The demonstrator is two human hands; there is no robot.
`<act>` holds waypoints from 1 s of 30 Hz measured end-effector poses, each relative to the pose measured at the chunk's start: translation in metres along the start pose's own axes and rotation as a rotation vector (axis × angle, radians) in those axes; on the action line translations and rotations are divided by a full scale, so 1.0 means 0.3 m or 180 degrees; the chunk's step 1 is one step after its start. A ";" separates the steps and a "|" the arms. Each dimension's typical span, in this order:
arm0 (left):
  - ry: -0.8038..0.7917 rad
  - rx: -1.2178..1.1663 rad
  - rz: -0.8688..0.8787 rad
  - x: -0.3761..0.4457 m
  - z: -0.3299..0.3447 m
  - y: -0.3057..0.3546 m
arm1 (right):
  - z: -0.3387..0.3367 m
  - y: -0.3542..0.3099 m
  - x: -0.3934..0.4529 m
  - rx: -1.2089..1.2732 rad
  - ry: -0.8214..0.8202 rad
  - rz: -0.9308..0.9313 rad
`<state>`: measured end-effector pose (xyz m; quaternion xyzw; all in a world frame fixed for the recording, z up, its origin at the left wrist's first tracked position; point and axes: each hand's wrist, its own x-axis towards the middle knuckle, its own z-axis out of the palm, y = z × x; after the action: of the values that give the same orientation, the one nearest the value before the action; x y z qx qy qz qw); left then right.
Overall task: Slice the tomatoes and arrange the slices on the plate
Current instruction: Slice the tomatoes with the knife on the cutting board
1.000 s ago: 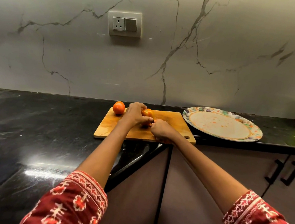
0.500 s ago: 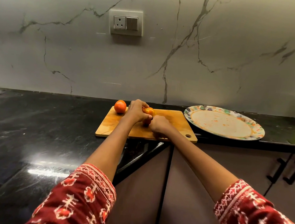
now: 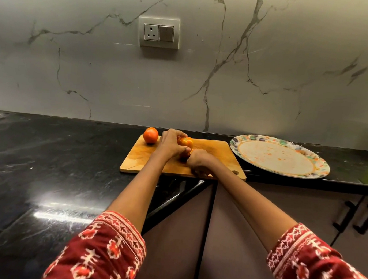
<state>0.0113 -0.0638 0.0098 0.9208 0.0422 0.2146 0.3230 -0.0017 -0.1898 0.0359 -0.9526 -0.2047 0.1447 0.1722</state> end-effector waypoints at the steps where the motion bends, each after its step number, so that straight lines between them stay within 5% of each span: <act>1: 0.0005 -0.0029 -0.0028 -0.002 -0.004 -0.002 | -0.001 0.001 -0.011 -0.0069 -0.0031 0.0007; 8: -0.0084 -0.0144 -0.0161 -0.008 -0.025 -0.023 | 0.049 0.105 -0.097 -0.0774 0.0433 0.0017; 18: -0.0257 0.0165 -0.0053 -0.011 0.000 0.043 | -0.047 0.093 -0.149 -0.0044 0.0975 -0.0159; 30: 0.0046 0.0087 -0.0005 -0.011 0.007 0.027 | -0.008 0.055 -0.116 0.0066 0.0951 -0.0173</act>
<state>0.0085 -0.0720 0.0121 0.9235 0.0482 0.2204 0.3102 -0.0258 -0.2200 0.0387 -0.9559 -0.2009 -0.0013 0.2144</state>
